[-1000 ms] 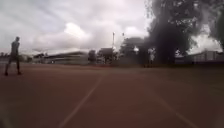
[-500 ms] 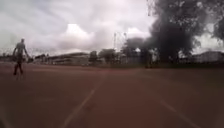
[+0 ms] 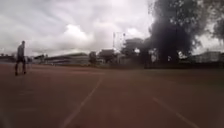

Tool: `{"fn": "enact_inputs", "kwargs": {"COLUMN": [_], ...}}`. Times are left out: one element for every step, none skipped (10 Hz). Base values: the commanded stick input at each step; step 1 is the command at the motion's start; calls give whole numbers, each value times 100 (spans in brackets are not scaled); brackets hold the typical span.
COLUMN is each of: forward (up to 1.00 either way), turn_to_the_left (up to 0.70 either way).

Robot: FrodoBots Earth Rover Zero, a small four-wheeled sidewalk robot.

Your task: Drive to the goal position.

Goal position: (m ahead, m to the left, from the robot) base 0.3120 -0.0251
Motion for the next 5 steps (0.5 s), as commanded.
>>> {"fn": "enact_inputs", "kwargs": {"forward": [85, 85, 85, 85, 85], "turn_to_the_left": [0, 0, 0, 0, 0]}}
